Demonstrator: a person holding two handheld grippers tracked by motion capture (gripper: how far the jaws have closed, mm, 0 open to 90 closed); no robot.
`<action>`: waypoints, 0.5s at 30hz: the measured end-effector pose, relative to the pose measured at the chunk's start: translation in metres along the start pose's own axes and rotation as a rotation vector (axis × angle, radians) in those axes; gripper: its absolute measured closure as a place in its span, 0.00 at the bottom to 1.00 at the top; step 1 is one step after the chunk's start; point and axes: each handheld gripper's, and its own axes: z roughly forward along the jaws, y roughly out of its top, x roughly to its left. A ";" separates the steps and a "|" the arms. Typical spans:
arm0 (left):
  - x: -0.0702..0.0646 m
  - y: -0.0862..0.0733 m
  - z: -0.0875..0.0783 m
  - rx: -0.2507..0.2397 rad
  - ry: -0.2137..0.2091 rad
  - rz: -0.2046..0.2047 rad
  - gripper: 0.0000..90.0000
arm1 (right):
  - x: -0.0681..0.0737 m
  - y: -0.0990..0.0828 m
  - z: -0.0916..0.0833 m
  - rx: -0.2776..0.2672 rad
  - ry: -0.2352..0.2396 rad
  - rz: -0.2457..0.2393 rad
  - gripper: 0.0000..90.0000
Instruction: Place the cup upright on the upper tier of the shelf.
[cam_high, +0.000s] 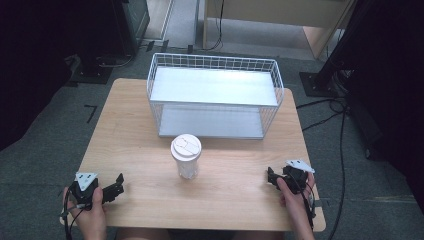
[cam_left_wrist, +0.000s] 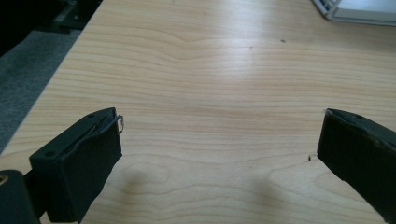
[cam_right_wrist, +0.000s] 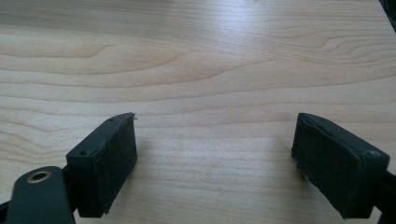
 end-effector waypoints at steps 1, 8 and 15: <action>-0.005 0.001 0.000 -0.010 -0.036 0.002 0.00 | 0.000 0.000 0.000 -0.001 -0.001 -0.001 0.16; -0.032 0.005 0.001 -0.022 -0.148 0.069 0.00 | 0.000 0.000 0.000 -0.002 -0.001 -0.002 0.16; -0.064 0.010 0.003 -0.025 -0.202 0.138 0.00 | 0.000 0.000 0.000 -0.002 -0.001 -0.001 0.16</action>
